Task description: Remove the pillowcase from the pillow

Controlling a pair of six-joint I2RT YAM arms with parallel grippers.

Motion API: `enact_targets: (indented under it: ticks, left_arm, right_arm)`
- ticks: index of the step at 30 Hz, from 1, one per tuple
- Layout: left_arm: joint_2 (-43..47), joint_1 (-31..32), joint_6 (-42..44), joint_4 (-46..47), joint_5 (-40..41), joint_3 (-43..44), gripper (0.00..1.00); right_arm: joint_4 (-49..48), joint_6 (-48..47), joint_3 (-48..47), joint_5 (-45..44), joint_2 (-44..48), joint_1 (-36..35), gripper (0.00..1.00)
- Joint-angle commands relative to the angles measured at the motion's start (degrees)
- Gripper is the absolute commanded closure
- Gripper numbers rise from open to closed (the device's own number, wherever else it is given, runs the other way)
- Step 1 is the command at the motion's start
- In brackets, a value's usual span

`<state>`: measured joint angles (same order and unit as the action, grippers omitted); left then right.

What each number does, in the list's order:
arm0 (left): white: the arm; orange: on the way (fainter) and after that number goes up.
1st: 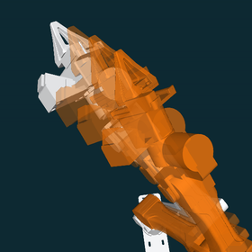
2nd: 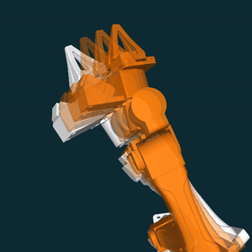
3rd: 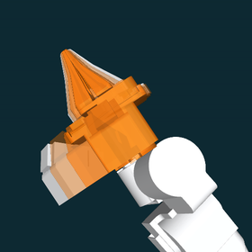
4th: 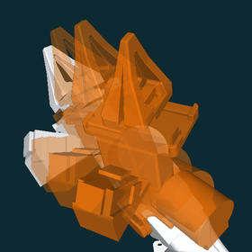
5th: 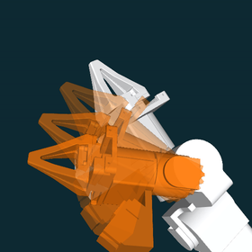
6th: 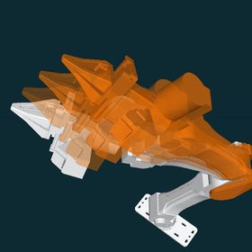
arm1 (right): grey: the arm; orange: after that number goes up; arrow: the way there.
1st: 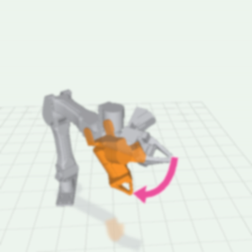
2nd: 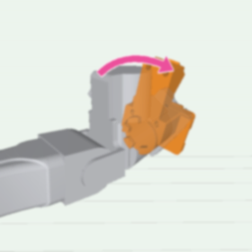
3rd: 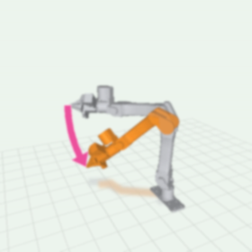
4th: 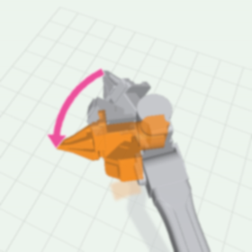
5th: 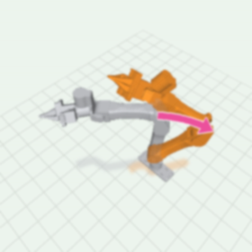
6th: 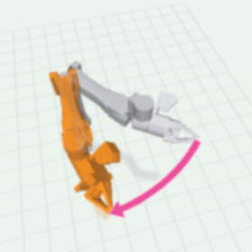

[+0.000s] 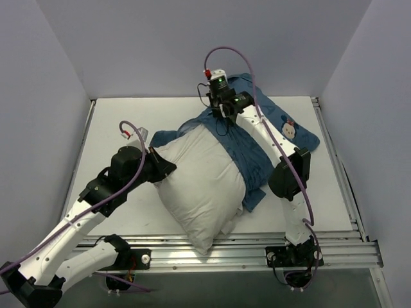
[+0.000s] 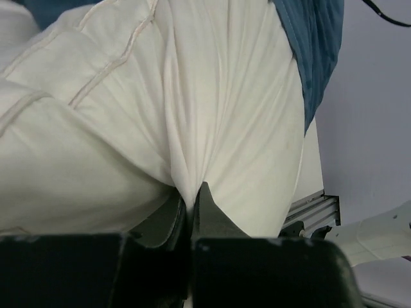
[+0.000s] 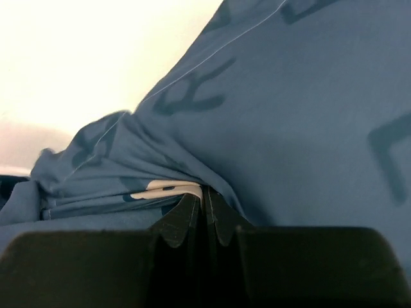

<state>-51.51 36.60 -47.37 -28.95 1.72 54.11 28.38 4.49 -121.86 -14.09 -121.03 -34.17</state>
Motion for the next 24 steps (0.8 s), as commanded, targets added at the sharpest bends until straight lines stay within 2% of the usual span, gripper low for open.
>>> enact_targets:
  ticks: [1, 4, 7, 9, 14, 15, 16, 18, 19, 21, 22, 24]
  left_arm:
    - [7.4, 1.1, 1.0, -15.7, -3.8, 3.8, 0.98]
    - [9.7, 1.2, 1.1, -19.2, -2.6, 5.9, 0.98]
    - [10.5, 1.1, 1.9, -22.0, -0.1, 8.2, 0.98]
    - [10.5, 1.1, 2.6, -22.6, 1.2, 8.6, 0.98]
    - [6.0, 0.8, 5.0, -18.4, 8.8, 8.5, 0.98]
    - [4.7, 0.6, 6.2, -17.4, 9.9, 8.6, 0.98]
    - [1.6, -0.6, 7.1, -15.9, 10.5, 9.3, 0.98]
    - [-1.7, -2.8, 9.1, -12.6, 9.6, 10.7, 0.98]
    - [-5.0, -5.2, 9.7, -11.7, 7.4, 12.7, 0.98]
    - [-7.5, -7.3, 11.2, -7.9, 7.1, 13.8, 0.98]
    - [-9.6, -9.2, 11.7, -6.5, 7.3, 14.6, 0.98]
    - [-12.2, -11.7, 13.4, -3.5, 8.7, 16.0, 0.98]
  right_arm:
    - [-0.1, 3.1, -6.2, -19.9, -3.3, 14.2, 1.00]
    - [0.7, 3.9, -6.5, -22.0, -3.6, 17.2, 1.00]
    - [1.1, 6.8, -6.5, -20.4, -3.0, 19.9, 1.00]
    - [0.3, 6.7, -6.4, -15.4, -2.0, 21.3, 1.00]
    - [-4.4, 6.1, -1.1, -0.5, 3.9, 18.9, 1.00]
    - [-5.0, 6.6, -0.1, 1.6, 5.1, 18.4, 0.95]
    - [-6.2, 6.7, 1.2, 3.4, 7.9, 17.9, 0.83]
    - [-7.7, 6.8, 6.8, 8.3, 11.4, 16.5, 0.72]
    - [-9.5, 7.1, 9.1, 9.2, 15.6, 16.1, 0.63]
    - [-11.4, 7.8, 16.9, 10.2, 20.0, 14.8, 0.55]
    - [-13.0, 8.9, 19.5, 10.6, 24.7, 14.5, 0.48]
    - [-14.7, 10.4, 27.9, 11.4, 29.2, 13.8, 0.43]
